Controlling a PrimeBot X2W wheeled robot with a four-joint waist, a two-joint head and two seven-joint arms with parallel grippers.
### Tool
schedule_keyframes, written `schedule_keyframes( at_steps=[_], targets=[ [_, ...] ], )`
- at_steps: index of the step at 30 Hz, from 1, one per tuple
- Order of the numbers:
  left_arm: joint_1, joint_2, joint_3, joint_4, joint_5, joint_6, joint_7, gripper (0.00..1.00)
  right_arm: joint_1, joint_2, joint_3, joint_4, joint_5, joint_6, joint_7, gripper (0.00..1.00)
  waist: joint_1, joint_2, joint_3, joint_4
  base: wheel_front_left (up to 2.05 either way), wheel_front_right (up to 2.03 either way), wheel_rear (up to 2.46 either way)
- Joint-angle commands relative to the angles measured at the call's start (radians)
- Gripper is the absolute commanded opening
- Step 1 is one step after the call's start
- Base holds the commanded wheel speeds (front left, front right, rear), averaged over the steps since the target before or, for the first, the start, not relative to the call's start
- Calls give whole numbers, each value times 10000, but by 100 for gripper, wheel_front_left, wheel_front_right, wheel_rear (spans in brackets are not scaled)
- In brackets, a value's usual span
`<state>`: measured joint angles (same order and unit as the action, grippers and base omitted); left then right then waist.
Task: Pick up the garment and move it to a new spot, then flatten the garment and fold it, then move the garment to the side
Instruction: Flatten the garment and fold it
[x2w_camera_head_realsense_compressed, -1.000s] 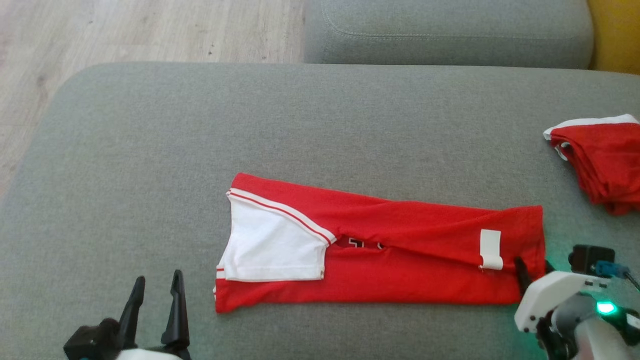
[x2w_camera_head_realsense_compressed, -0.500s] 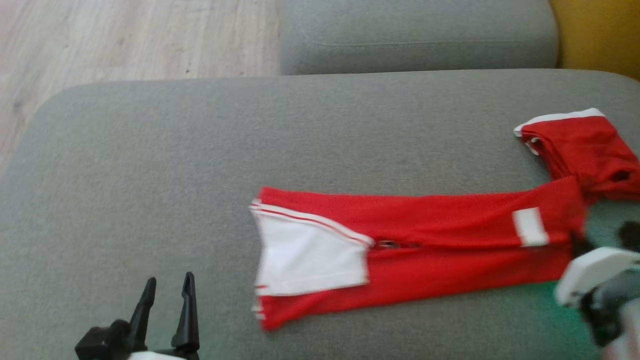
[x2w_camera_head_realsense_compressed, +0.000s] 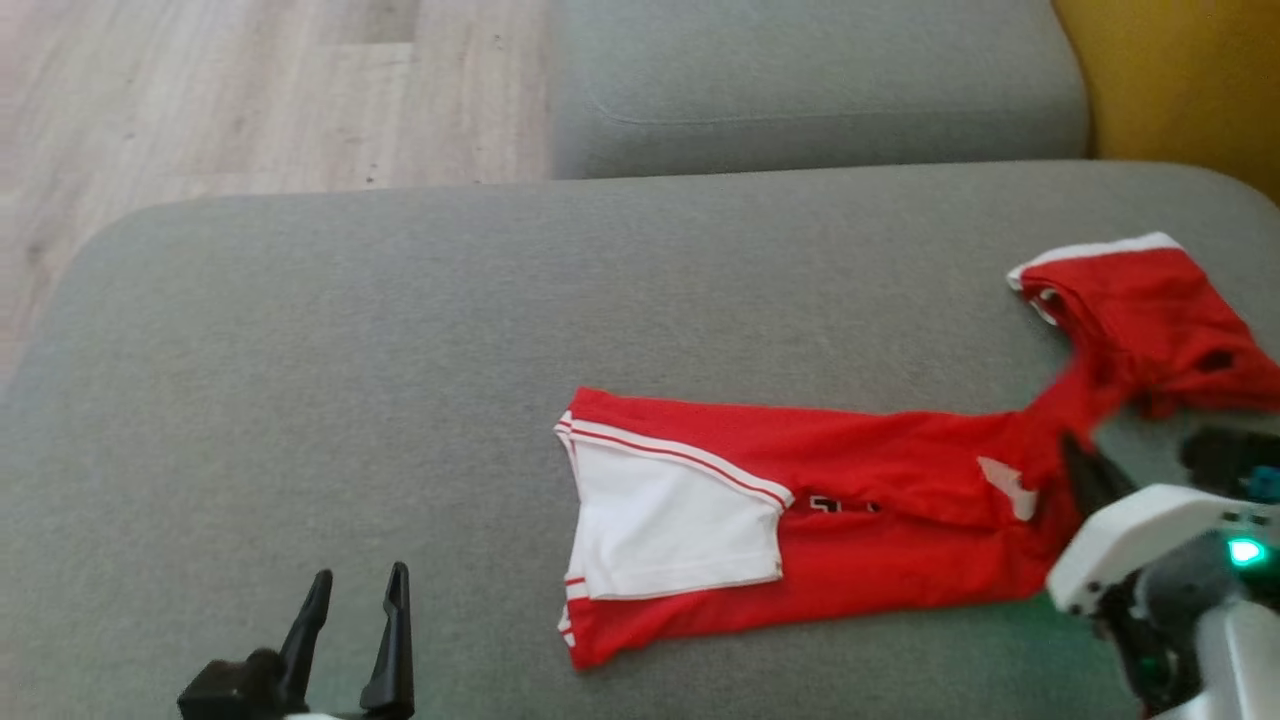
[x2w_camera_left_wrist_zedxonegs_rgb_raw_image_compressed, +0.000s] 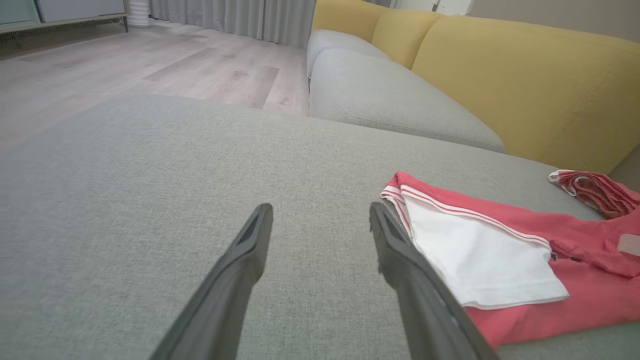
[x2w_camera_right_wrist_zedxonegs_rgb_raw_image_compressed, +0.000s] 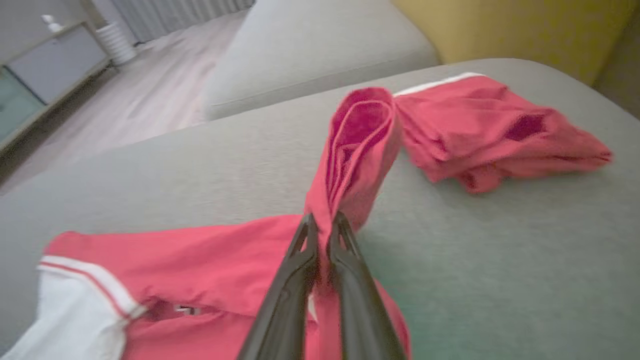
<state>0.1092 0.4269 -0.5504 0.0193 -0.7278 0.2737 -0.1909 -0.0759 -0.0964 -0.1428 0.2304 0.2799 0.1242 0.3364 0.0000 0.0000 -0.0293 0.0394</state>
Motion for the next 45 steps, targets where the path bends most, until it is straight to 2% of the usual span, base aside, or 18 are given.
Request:
schedule_keyframes(
  at_steps=[1,3,8,12,18,26,27,28,29,33,36,40,45],
  targets=[
    [-477,203,330,-216,75,10,-8,100,-68,-22,501,-790,273,65,164,0,0,0,-94,217,0,0,0],
    [-476,210,324,-212,72,6,-2,100,16,40,742,-1043,414,65,280,0,0,0,-109,300,0,0,0],
    [-445,197,265,-314,77,63,48,100,167,341,2206,-1839,1376,65,629,0,0,0,-107,744,0,0,0],
    [-484,179,234,-304,71,36,40,100,-39,447,3493,-1841,2206,65,562,0,0,0,-16,1053,0,0,0],
    [-706,50,73,-235,112,-52,84,100,-681,458,5342,-874,3707,65,-238,0,0,0,96,1564,0,0,0],
    [-822,-122,2,-7,72,-130,-12,100,-1687,460,6299,1091,4250,65,-1131,0,0,0,168,1982,0,0,0],
    [-814,-137,-2,13,67,-127,-24,100,-1807,460,6335,1324,4253,65,-1278,7,0,0,173,2001,0,0,0],
    [-805,-150,-6,30,62,-125,-38,100,-1922,460,6420,1535,4245,65,-1379,40,0,0,179,2013,0,0,0],
    [-797,-160,-11,46,60,-122,-50,100,-2020,460,6487,1695,4271,65,-1509,100,0,0,185,2017,0,0,0],
    [-777,-201,-4,148,25,-136,-108,100,-2262,460,6733,1961,4601,65,-2011,100,0,0,181,1937,0,0,0],
    [-785,-254,-50,147,43,-126,-140,100,-2417,460,6427,2080,4390,65,-2626,100,0,0,148,1737,0,0,0],
    [-938,-263,-88,216,102,-231,-196,100,-2472,461,5560,2175,3021,65,-3336,100,0,0,132,1497,0,0,0],
    [-1360,-410,-167,278,237,-272,-223,100,-2027,461,4183,1709,1454,65,-3924,100,0,0,68,1148,0,0,0]
  ],
)
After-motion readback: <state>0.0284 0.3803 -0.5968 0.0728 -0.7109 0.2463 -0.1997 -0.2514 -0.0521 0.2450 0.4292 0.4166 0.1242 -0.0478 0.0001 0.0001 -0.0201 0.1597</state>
